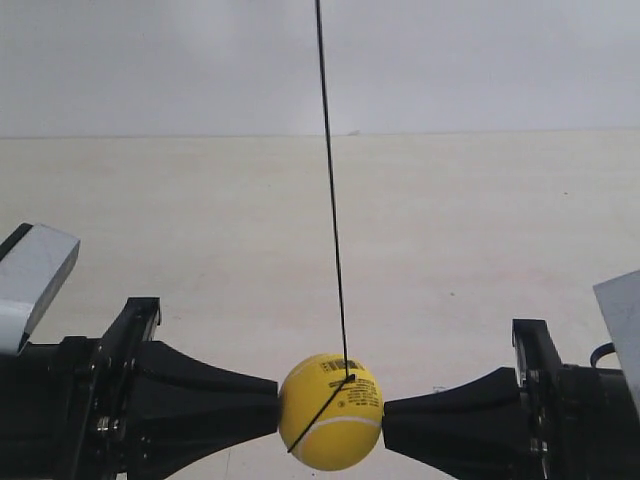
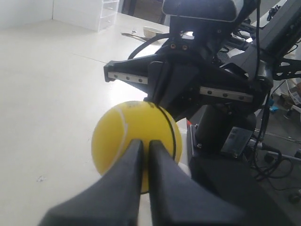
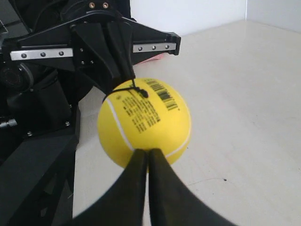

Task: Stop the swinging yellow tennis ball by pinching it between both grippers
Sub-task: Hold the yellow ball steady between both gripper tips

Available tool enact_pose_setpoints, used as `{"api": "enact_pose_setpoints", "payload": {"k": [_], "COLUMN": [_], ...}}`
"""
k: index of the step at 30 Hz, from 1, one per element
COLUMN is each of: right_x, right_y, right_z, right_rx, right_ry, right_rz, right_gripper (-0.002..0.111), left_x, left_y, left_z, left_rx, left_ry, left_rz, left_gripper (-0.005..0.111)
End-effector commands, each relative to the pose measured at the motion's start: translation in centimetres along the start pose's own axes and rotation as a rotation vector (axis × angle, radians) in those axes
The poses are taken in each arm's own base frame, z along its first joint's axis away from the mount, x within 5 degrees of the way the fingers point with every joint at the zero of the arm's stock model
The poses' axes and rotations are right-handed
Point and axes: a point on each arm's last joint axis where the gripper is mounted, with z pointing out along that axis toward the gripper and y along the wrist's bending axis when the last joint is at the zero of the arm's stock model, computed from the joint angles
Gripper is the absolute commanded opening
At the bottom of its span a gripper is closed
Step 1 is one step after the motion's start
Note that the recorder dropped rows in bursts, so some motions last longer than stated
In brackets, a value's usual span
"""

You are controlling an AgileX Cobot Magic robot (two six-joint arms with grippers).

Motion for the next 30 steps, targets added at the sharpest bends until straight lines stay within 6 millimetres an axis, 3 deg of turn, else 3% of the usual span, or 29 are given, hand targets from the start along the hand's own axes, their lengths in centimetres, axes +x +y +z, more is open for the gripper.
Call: {"api": "enact_pose_setpoints", "payload": {"k": [1, 30], "right_x": [-0.14, -0.14], "right_y": [-0.03, -0.03], "right_z": [0.06, 0.06], "right_rx": [-0.002, -0.002], "right_ry": [-0.013, -0.013], "right_rz": [-0.014, -0.016], "right_gripper": [0.000, 0.000], "left_x": [-0.09, 0.25], "left_y": [-0.01, 0.25], "left_z": [0.12, 0.12], "left_rx": [0.006, -0.021], "left_ry": [-0.009, 0.027], "left_rz": [0.013, 0.013], "left_gripper": [0.005, 0.005]}}
